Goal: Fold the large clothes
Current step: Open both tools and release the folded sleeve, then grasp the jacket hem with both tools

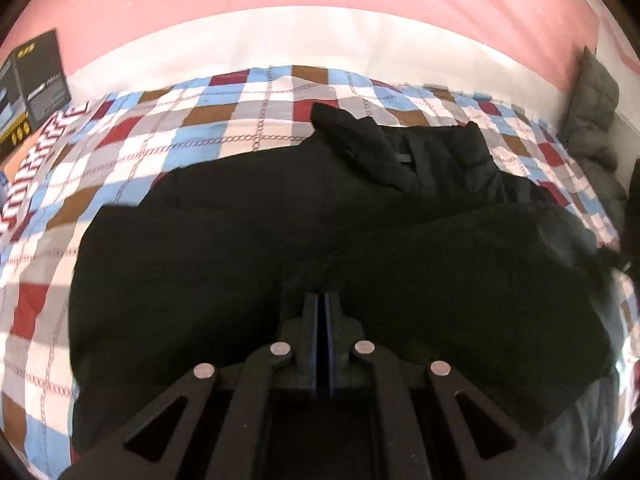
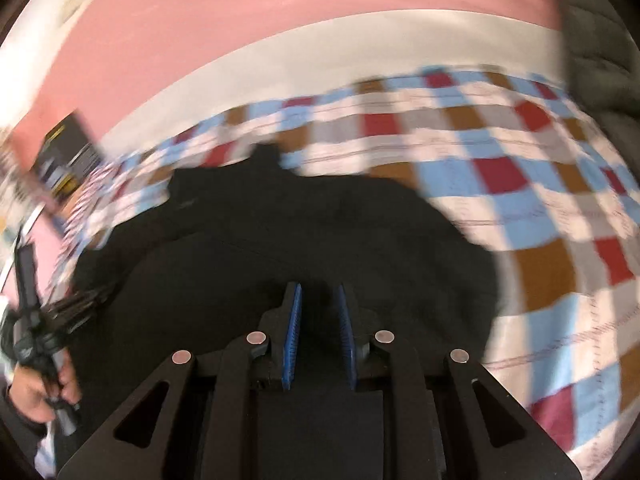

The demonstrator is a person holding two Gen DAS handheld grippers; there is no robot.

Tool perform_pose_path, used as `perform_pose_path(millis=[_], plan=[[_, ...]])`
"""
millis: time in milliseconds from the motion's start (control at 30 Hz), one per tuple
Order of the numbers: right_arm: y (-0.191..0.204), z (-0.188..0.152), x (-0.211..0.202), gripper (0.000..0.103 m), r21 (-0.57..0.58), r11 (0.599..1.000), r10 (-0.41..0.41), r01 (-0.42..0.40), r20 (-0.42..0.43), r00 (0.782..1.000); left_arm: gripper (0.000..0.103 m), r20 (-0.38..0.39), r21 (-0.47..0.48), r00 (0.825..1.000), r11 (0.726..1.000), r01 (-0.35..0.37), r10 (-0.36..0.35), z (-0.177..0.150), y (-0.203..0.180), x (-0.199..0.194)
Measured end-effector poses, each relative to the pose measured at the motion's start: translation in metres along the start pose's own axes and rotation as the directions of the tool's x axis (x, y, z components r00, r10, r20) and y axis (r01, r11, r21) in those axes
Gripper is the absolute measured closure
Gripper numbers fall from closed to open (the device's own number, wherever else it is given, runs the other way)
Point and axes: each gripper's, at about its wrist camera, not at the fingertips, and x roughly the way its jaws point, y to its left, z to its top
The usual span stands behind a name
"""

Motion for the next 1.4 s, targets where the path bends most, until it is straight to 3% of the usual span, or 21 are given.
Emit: perform_pose_path(millis=[100, 167, 300, 367, 467, 600, 667, 733, 767, 867, 1067, 1300, 1400], plan=[[0.029, -0.013, 0.039, 0.083, -0.110, 0.993, -0.049, 0.035, -0.121, 0.991, 0.097, -0.019, -0.008, 1.000, 1.000, -0.024, 0.023, -0.009, 0.011, -0.007], [0.025, -0.016, 0.039, 0.083, -0.079, 0.996, -0.058, 0.047, -0.135, 0.989, 0.097, -0.038, -0.029, 0.999, 0.999, -0.022, 0.021, -0.015, 0.021, -0.019], [0.019, -0.022, -0.011, 0.078, -0.003, 1.000, 0.016, -0.016, -0.074, 0.997, 0.096, 0.009, -0.019, 1.000, 1.000, 0.005, -0.004, -0.038, 0.035, -0.062], [0.016, -0.037, -0.038, 0.074, -0.013, 1.000, 0.002, -0.002, -0.035, 0.999, 0.095, 0.010, -0.024, 1.000, 1.000, -0.009, 0.009, -0.053, 0.045, -0.074], [0.000, -0.054, -0.056, 0.074, 0.005, 0.999, -0.043, 0.043, -0.046, 0.998, 0.095, -0.020, -0.067, 0.999, 0.997, -0.037, 0.036, -0.075, 0.066, -0.087], [-0.021, -0.084, -0.091, 0.070, 0.053, 0.996, -0.069, 0.072, -0.050, 0.996, 0.095, -0.025, -0.133, 1.000, 0.991, -0.022, 0.019, -0.106, 0.085, -0.117], [-0.023, -0.099, -0.109, 0.062, 0.057, 0.995, -0.074, 0.077, -0.045, 0.996, 0.090, -0.023, -0.116, 0.999, 0.993, -0.029, 0.026, -0.123, 0.085, -0.135], [-0.023, -0.116, -0.126, 0.058, 0.068, 0.995, -0.065, 0.068, -0.049, 0.997, 0.076, -0.024, -0.108, 1.000, 0.994, -0.021, 0.019, -0.138, 0.085, -0.149], [-0.022, -0.123, -0.134, 0.057, 0.080, 0.995, -0.053, 0.057, -0.053, 0.997, 0.074, -0.029, -0.108, 1.000, 0.994, -0.012, 0.009, -0.147, 0.084, -0.157], [-0.017, -0.151, -0.159, 0.054, 0.107, 0.994, -0.031, 0.037, -0.060, 0.998, 0.073, -0.042, -0.111, 0.999, 0.994, 0.016, -0.021, -0.171, 0.079, -0.178], [-0.001, -0.188, -0.196, 0.051, 0.106, 0.994, -0.017, 0.024, -0.066, 0.998, 0.060, -0.048, -0.085, 0.997, 0.995, 0.052, -0.057, -0.212, 0.064, -0.219], [0.008, -0.219, -0.227, 0.046, 0.123, 0.992, 0.002, 0.006, -0.061, 0.998, 0.057, -0.050, -0.087, 0.996, 0.994, 0.064, -0.068, -0.239, 0.060, -0.256], [0.009, -0.231, -0.241, 0.045, 0.137, 0.991, 0.013, -0.008, -0.038, 0.999, 0.050, -0.025, -0.087, 0.998, 0.994, 0.059, -0.062, -0.245, 0.062, -0.272]])
